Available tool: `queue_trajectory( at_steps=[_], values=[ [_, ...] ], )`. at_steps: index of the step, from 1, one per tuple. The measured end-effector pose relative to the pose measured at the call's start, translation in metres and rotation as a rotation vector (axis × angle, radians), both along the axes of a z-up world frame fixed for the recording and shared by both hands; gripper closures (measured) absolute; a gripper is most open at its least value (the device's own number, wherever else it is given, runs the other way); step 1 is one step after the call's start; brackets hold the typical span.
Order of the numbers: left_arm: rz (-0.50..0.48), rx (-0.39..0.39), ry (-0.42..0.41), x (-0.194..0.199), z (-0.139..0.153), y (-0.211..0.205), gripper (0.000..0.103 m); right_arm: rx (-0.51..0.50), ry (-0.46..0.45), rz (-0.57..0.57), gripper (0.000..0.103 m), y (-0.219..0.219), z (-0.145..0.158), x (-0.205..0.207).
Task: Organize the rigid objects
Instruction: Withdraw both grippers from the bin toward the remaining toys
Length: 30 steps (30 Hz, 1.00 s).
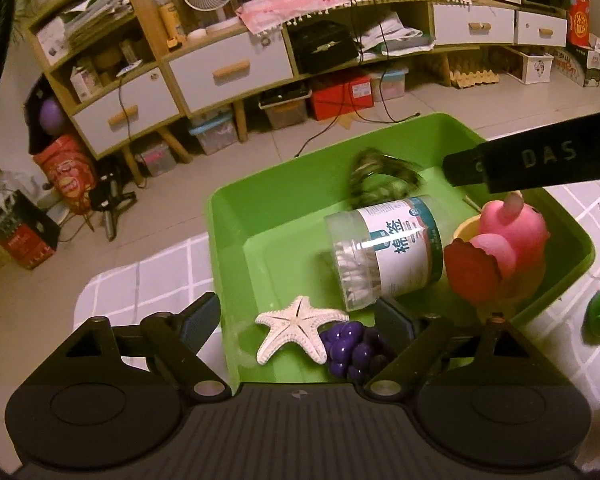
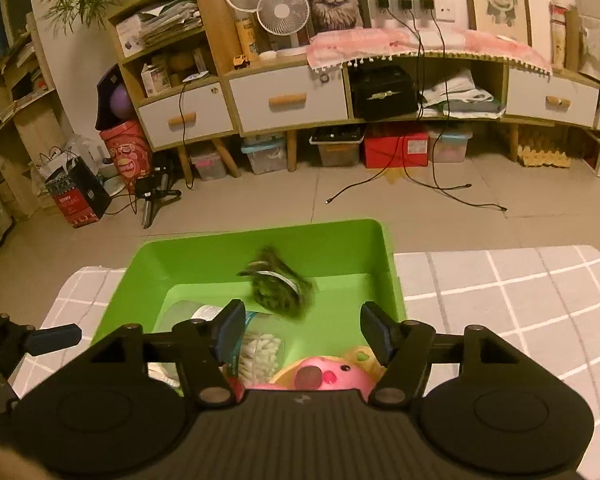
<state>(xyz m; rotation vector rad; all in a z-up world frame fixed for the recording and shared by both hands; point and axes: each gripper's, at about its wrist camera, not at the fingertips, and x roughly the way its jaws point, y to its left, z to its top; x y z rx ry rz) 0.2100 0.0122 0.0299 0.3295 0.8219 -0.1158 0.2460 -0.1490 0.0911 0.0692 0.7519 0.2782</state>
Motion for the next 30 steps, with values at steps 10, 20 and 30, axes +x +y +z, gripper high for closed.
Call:
queue_trajectory(
  at_steps=[10, 20, 30],
  values=[
    [0.009, -0.037, -0.036, -0.027, 0.021, 0.005, 0.014, 0.028, -0.039, -0.030, 0.045, -0.015, 0.029, -0.033],
    [-0.003, -0.089, -0.047, -0.062, 0.032, 0.011, 0.013, 0.047, -0.050, -0.036, 0.043, -0.025, 0.043, -0.074],
    [-0.007, -0.165, -0.049, -0.098, 0.034, 0.018, 0.010, 0.021, -0.039, -0.042, 0.040, -0.041, 0.042, -0.117]
  ],
)
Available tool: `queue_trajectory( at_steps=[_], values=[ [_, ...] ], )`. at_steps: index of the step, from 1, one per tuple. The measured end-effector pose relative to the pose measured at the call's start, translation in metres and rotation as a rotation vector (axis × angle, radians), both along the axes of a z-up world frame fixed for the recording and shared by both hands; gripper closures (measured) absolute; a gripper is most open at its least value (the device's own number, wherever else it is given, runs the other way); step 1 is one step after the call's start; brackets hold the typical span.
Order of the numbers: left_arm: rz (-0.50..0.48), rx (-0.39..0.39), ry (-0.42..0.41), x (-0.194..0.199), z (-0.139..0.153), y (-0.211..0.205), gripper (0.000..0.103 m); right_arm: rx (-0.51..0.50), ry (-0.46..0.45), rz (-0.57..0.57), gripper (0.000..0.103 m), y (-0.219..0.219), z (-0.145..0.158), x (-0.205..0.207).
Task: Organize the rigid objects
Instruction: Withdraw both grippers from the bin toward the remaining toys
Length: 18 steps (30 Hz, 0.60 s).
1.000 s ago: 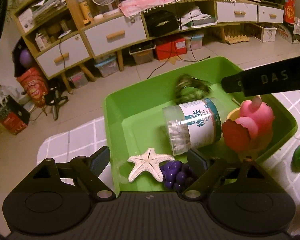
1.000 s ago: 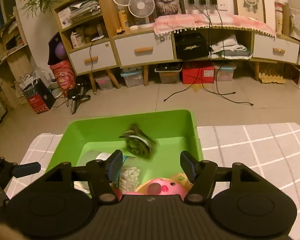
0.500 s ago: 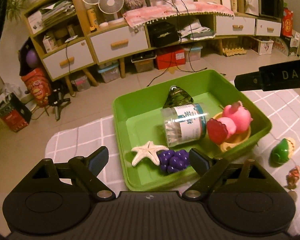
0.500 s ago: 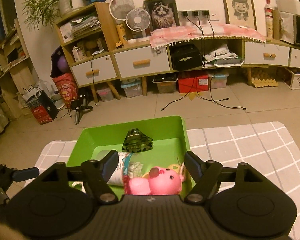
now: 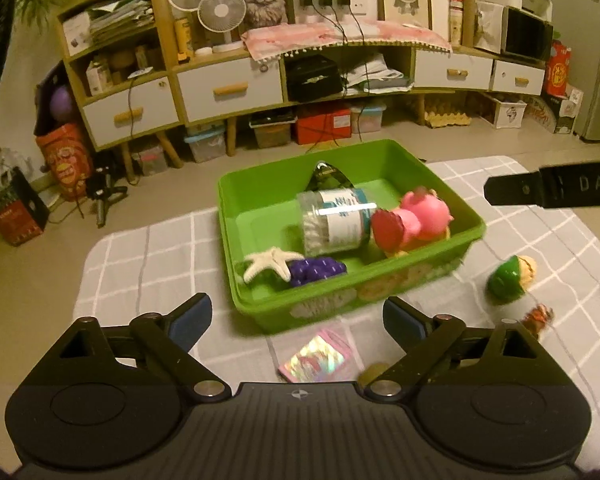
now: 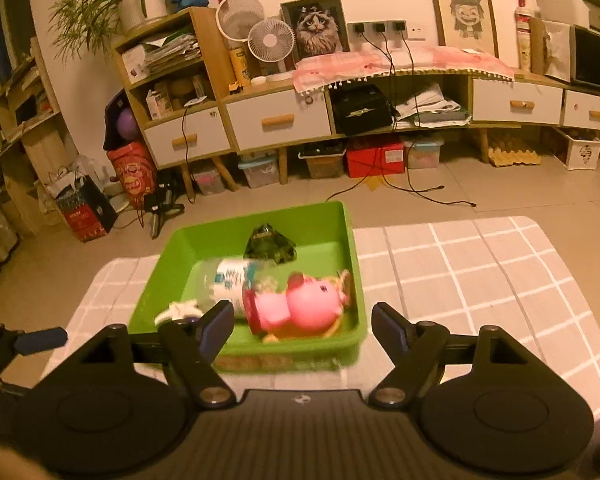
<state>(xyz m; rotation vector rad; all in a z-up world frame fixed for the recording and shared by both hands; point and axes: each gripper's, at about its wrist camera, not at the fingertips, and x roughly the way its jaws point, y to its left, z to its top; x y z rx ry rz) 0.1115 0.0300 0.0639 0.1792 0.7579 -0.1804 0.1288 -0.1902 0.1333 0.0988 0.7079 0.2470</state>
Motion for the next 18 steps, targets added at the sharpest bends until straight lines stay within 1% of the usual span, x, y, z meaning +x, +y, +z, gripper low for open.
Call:
queue_trajectory(
  at_steps=[5, 10, 14, 16, 18],
  values=[
    [0.000, -0.027, 0.005, -0.017, -0.006, 0.002, 0.008, -0.039, 0.002, 0.011, 0.040, -0.007, -0.006, -0.024],
    [0.009, -0.077, 0.013, -0.034, -0.015, 0.007, 0.003, -0.065, -0.005, 0.031, 0.039, -0.009, -0.014, -0.043],
    [0.007, -0.086, 0.024, -0.042, -0.024, 0.010, 0.003, -0.105, -0.011, 0.054, 0.039, -0.007, -0.022, -0.054],
    [0.007, -0.094, 0.024, -0.044, -0.026, 0.012, 0.002, -0.098, -0.017, 0.064, 0.039, -0.007, -0.026, -0.060],
    [0.012, -0.119, 0.024, -0.047, -0.028, 0.017, 0.002, -0.080, -0.017, 0.076, 0.038, -0.009, -0.030, -0.065]
  ],
)
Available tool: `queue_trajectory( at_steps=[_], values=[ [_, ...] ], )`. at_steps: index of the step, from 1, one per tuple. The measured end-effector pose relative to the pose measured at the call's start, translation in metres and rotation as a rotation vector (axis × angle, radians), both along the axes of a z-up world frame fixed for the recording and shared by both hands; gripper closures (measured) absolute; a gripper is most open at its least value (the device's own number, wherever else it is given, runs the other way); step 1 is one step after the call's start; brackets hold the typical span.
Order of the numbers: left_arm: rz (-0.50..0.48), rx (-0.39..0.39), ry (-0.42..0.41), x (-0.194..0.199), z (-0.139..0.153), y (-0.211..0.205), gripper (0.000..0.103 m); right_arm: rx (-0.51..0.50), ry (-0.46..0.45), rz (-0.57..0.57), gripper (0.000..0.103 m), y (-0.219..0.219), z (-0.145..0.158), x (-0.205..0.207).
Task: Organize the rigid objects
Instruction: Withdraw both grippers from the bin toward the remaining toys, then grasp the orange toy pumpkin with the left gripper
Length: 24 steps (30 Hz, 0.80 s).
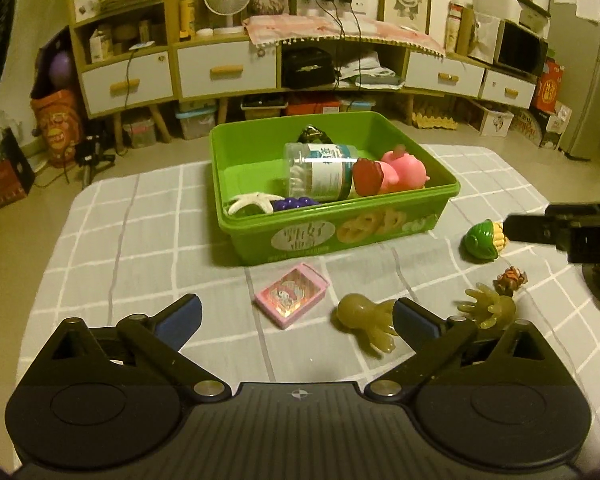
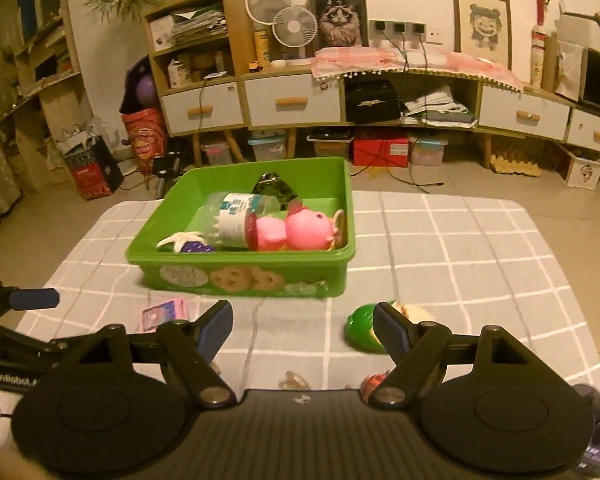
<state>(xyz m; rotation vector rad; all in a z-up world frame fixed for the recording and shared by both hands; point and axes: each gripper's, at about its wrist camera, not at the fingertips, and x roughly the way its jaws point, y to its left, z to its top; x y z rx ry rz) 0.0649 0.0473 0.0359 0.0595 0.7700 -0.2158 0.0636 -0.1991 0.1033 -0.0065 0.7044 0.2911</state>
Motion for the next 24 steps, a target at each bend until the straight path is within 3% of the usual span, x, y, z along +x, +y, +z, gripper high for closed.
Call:
queue_trajectory(
  at_steps=[5, 10, 18, 24],
  values=[
    [-0.006, -0.058, 0.012, -0.014, -0.010, 0.010, 0.002, -0.043, -0.022, 0.038, 0.031, 0.002, -0.009, -0.011],
    [-0.035, -0.026, 0.002, -0.029, -0.020, 0.011, 0.002, -0.083, -0.020, 0.089, 0.028, 0.000, -0.023, -0.024],
    [-0.143, -0.043, 0.008, -0.049, -0.037, 0.012, 0.002, -0.155, 0.070, 0.102, 0.027, -0.014, -0.054, -0.034],
    [-0.185, -0.059, 0.071, -0.055, -0.047, 0.013, 0.002, -0.161, 0.110, 0.110, 0.027, -0.018, -0.063, -0.038]
  ],
)
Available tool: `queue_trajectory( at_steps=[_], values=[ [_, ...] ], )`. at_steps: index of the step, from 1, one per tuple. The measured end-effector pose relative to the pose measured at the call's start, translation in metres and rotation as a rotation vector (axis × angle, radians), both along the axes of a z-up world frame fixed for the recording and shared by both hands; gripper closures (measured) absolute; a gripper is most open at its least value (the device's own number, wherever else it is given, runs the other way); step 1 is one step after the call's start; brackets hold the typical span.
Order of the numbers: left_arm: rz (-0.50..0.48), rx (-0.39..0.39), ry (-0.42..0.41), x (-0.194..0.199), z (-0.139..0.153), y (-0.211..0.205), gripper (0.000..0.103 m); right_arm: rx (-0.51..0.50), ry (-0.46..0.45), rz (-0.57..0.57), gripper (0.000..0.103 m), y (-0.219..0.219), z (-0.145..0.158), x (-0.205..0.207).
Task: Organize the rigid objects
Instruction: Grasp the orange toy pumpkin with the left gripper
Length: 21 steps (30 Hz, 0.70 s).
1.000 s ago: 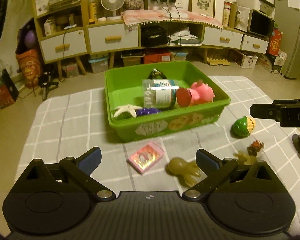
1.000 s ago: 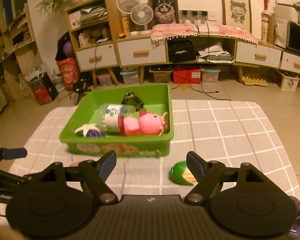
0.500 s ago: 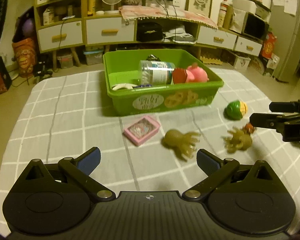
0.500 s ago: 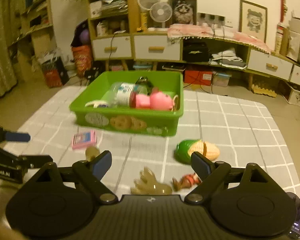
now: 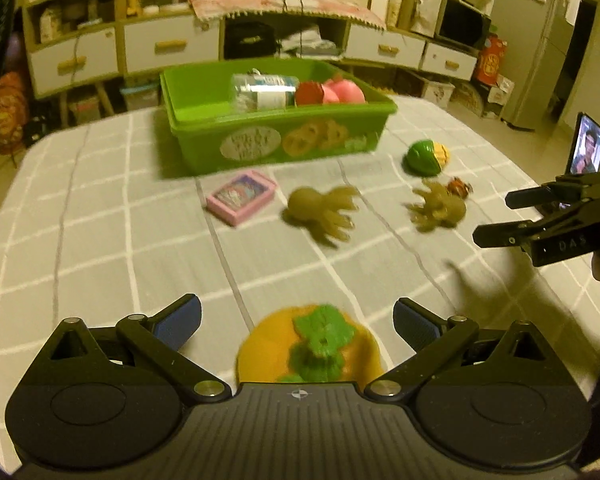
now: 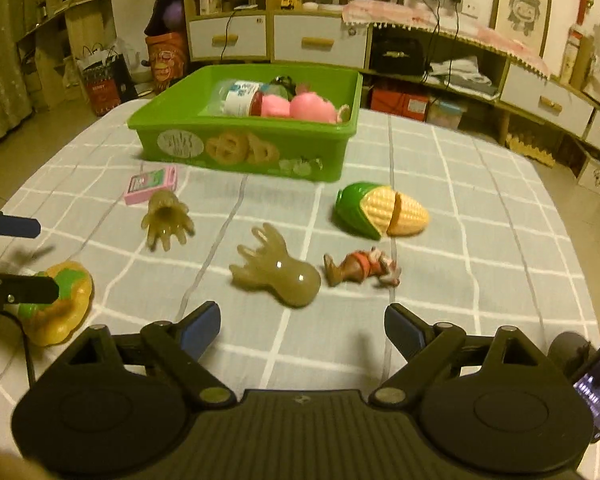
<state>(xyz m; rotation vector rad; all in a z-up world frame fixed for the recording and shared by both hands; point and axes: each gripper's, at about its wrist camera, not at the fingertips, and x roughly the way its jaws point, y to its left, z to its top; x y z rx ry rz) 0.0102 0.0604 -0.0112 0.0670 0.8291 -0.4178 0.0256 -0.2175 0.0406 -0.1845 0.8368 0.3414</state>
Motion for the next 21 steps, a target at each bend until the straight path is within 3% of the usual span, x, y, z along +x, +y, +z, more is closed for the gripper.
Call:
queue_trajectory(
  at_steps=[6, 14, 21],
  values=[
    [-0.069, 0.045, 0.035, -0.005, -0.007, -0.008, 0.002, -0.011, 0.055, 0.019, 0.027, 0.006, -0.013, -0.001],
    [-0.076, 0.084, 0.114, -0.003, -0.020, -0.008, 0.007, 0.036, 0.099, -0.019, 0.027, 0.003, -0.019, 0.006],
    [-0.082, 0.097, 0.097, -0.006, -0.020, -0.010, 0.015, 0.037, 0.113, -0.032, 0.024, 0.008, -0.024, 0.010]
  ],
)
